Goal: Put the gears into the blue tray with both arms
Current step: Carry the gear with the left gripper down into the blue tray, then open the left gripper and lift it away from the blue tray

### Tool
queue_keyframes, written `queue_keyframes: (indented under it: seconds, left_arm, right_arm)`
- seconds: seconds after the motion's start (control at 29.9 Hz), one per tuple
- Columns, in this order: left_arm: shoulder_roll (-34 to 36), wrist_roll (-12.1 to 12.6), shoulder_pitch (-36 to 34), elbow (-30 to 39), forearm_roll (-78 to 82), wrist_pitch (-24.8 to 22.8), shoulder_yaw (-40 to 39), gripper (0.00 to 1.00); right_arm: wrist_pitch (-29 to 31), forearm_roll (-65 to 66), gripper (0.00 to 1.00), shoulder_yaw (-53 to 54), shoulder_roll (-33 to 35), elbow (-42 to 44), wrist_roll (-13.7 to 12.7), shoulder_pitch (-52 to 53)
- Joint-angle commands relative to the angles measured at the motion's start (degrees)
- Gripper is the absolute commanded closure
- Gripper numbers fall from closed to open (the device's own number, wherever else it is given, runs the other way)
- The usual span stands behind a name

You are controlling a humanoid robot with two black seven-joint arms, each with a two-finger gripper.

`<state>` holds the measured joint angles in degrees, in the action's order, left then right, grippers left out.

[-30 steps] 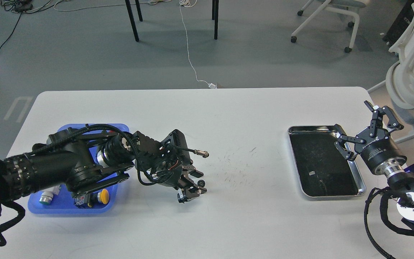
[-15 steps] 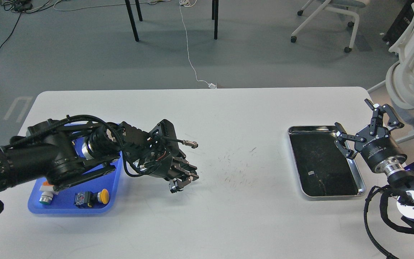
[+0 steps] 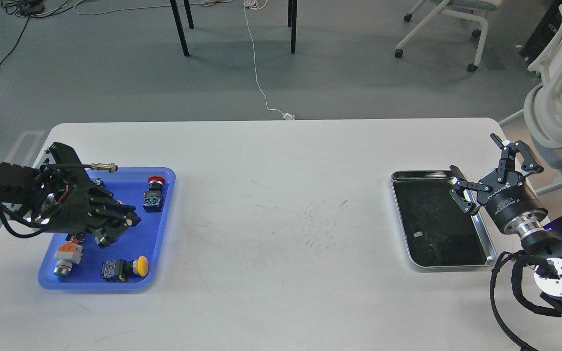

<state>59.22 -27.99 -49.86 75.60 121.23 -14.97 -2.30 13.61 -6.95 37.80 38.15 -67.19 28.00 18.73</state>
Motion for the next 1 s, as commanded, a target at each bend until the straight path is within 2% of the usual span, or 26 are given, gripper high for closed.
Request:
queue_keyframes:
  seconds: [0.0,0.27,0.47,0.6,0.64,0.7,0.74,0.77,0.87,0.97]
  left_arm:
    - [-0.5,0.0,2.3,-2.4,0.2,0.6,-0.4,0.84]
    - [-3.8,0.0,2.7,-5.8,0.4,0.5,-0.8,0.81]
    - [-4.1,0.0,3.3,-7.0,1.1,0.5,-0.8,0.73]
    - [-5.5,0.0,3.4,-8.1,1.2,0.6,-0.8,0.61]
    - [-5.8,0.0,3.4,-8.5,1.2,0.9,-0.8,0.54]
    - [-6.2,0.0,3.3,-8.8,1.3,1.8,-0.9,0.33]
    - [-6.2,0.0,3.3,-8.8,1.2,2.0,-0.9,0.27]
    - [-6.0,0.0,3.2,-8.9,1.2,2.6,-0.9,0.14]
    - [-5.3,0.0,2.3,-8.8,0.2,3.1,-1.8,0.11]
    - [-5.0,0.0,2.0,-8.0,-3.2,3.2,-9.8,0.09]
  right_arm:
    - [-0.1,0.0,0.03,-0.1,0.0,-0.1,0.0,0.1]
    - [-0.1,0.1,0.03,-0.1,0.0,0.1,0.0,0.1]
    - [-0.1,0.1,0.03,0.1,0.0,0.0,0.0,0.3]
    - [-0.1,0.1,0.03,0.0,0.0,0.0,0.0,0.3]
    - [-0.1,0.1,0.03,0.0,0.0,0.1,0.0,0.2]
    - [-0.1,0.1,0.03,0.0,0.1,0.1,0.0,0.2]
    - [-0.1,0.1,0.03,0.0,0.1,0.1,0.0,0.2]
    - [-0.1,0.1,0.03,0.1,0.1,0.1,0.0,0.2]
    - [0.0,0.1,0.03,0.1,0.2,0.1,0.0,0.3]
    - [0.1,0.1,0.03,0.2,0.2,0.1,0.0,0.3]
